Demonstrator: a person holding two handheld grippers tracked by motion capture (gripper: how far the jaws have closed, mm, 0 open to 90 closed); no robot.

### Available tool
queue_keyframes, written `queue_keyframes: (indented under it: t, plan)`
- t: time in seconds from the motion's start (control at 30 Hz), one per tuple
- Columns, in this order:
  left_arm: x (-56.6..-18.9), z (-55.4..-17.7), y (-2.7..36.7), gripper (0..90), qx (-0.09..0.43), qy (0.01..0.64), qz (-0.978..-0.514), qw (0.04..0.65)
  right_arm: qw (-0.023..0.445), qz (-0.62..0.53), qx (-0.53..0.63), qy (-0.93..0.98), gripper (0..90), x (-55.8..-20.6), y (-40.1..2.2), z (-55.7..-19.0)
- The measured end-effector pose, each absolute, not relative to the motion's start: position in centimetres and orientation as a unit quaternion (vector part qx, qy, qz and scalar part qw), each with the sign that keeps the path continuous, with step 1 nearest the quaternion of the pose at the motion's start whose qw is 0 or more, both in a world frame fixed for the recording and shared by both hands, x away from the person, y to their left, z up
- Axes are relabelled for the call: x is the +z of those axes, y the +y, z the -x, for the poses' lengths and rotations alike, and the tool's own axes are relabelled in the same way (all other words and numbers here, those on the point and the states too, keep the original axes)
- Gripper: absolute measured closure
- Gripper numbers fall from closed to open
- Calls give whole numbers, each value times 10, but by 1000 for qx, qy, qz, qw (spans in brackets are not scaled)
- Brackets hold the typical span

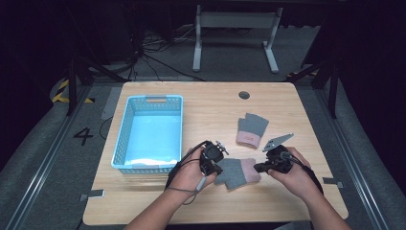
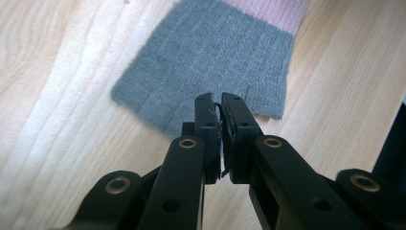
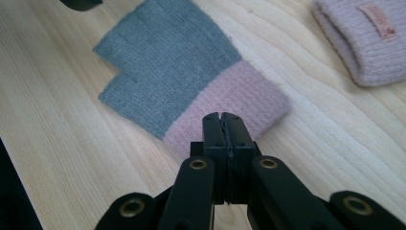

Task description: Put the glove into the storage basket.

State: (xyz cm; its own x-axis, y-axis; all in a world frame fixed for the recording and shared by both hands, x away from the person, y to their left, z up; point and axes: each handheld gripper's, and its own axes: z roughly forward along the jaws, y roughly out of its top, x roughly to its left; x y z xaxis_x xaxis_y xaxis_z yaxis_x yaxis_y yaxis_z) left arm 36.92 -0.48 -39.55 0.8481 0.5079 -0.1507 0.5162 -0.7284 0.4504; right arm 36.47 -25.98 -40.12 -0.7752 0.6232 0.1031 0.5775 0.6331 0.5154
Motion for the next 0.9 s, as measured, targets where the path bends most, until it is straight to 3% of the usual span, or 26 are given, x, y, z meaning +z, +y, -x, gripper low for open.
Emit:
queue_keyframes:
  t: [0.47, 0.9]
  plan:
    - [-377, -368, 20, 776, -27, 281, -921, 268, 51, -346, 293, 890, 900, -386, -274, -372]
    - [-372, -367, 35, 770, -20, 297, -916, 270, 62, -357, 301, 882, 900, -378, -276, -390]
